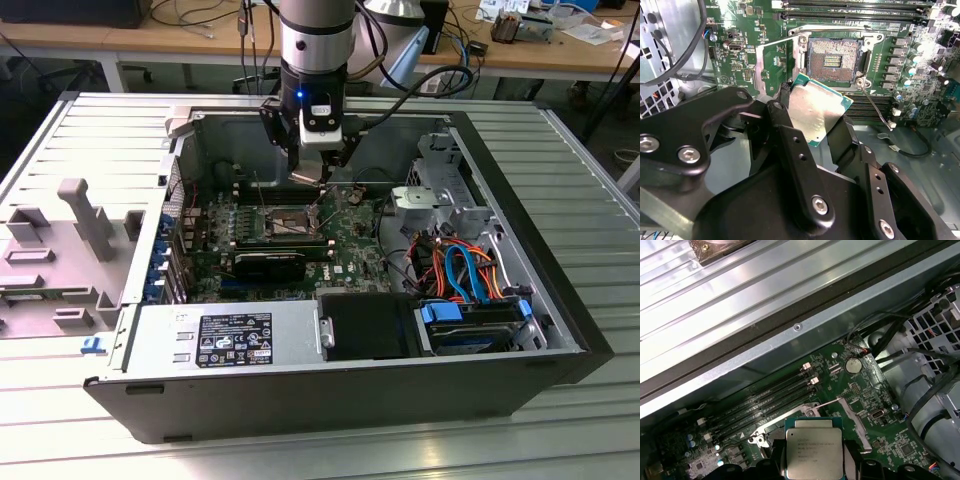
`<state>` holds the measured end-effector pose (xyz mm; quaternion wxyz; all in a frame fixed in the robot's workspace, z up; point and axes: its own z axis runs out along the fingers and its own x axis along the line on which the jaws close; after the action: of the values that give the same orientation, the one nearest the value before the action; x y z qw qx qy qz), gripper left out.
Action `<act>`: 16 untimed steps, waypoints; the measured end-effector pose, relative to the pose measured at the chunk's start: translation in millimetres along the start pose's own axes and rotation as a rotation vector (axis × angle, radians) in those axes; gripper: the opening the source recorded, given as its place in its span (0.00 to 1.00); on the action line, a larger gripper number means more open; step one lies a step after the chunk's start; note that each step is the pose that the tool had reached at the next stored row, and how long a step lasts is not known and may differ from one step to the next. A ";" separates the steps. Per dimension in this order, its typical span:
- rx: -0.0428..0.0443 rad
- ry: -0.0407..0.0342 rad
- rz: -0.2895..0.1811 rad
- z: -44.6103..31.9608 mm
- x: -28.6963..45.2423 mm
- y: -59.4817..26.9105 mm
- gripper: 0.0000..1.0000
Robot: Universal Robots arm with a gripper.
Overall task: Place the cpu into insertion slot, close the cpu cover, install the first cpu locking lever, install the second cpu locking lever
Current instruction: 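Place the cpu into insertion slot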
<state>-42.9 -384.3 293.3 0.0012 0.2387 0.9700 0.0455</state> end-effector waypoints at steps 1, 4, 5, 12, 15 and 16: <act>-0.0001 0.0000 0.001 0.0 0.0 0.0 0.55; -0.0002 -0.0003 0.003 0.1 0.0 0.0 0.55; -0.0001 -0.0004 0.004 0.0 0.0 0.0 0.55; -0.0003 -0.0009 0.010 0.1 0.0 0.0 0.55; -0.0003 -0.0011 0.012 0.1 0.0 0.0 0.55; -0.0003 -0.0012 0.013 0.1 0.0 0.0 0.55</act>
<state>-42.9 -384.3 293.2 0.0016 0.2452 0.9684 0.0455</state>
